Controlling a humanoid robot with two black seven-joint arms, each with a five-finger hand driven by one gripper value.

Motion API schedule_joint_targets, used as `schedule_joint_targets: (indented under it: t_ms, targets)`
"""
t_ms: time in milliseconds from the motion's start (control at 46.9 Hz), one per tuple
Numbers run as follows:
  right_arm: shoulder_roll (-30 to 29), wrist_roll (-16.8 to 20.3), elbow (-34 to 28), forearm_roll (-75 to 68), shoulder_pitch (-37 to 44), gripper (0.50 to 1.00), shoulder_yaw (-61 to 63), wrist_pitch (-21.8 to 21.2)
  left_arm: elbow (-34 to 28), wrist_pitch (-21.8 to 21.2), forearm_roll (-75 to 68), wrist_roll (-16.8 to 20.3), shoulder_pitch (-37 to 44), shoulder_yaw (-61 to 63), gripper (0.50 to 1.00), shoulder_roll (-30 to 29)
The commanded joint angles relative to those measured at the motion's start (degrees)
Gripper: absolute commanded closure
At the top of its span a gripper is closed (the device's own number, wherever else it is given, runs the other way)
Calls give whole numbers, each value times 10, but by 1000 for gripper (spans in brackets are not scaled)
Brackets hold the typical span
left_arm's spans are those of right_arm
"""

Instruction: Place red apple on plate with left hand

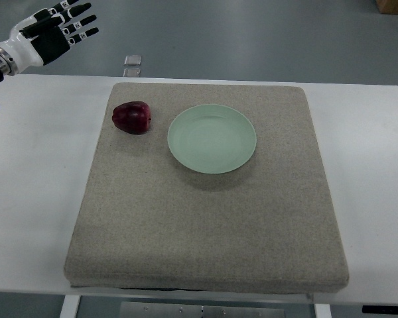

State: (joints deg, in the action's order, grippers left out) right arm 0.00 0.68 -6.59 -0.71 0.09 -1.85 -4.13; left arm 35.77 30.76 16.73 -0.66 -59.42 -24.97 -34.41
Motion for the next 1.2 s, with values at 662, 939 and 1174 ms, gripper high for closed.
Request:
schedule_joint_targets:
  t_ms: [662, 939, 1174]
  targets:
    - [0, 0, 0, 0, 0, 568, -1, 0, -5, -4, -163, 8, -34, 42, 506, -14]
    - [0, 0, 0, 0, 0, 568, 0, 0, -2, -4, -339, 43, -49, 36, 519, -44]
    - [0, 0, 0, 0, 0, 570, -1, 0, 71, -4, -499, 105, -48, 38, 516, -89]
